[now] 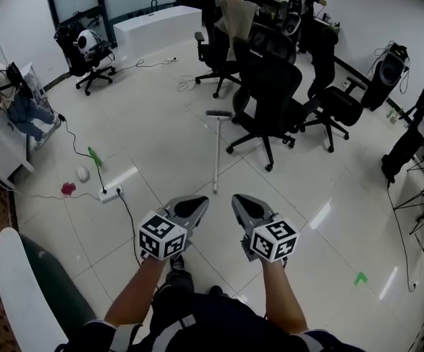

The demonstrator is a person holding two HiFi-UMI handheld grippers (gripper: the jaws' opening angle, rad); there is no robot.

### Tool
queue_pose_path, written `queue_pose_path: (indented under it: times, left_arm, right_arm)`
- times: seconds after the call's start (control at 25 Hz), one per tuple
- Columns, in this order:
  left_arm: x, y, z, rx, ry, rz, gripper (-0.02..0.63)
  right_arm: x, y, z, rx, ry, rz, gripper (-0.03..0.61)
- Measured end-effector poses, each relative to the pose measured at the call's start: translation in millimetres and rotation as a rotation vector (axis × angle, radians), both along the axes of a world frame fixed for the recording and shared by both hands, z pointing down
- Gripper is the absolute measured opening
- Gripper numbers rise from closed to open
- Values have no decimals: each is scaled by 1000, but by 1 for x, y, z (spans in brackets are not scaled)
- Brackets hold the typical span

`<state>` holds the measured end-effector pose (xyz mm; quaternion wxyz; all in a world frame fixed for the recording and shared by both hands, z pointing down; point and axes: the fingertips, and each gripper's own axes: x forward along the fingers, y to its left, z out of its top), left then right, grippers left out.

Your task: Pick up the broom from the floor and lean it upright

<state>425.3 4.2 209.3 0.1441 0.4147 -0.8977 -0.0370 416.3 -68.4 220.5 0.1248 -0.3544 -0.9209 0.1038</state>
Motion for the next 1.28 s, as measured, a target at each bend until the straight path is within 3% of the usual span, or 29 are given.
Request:
queue_pose_path:
  times: [0.28, 0.52, 0.76, 1.08, 1.28]
  left_arm:
    - [-95, 41, 4, 29, -21, 32, 2]
    - [-175, 108, -3, 59, -36, 76, 2]
    - [-240, 159, -6, 63, -48, 97, 2]
    - [-327, 183, 0, 67, -63, 126, 2]
    - [-404, 184, 17, 62, -60, 158, 2]
  right_arm:
    - [-82, 29, 11, 29, 19, 65, 6]
    - [-158, 90, 0, 48, 2, 133, 6]
    - [-216, 140, -22, 60, -47, 135, 6]
    - [-305, 151, -3, 56, -21, 179, 6]
    - [-381, 156, 14, 60, -19, 184, 6]
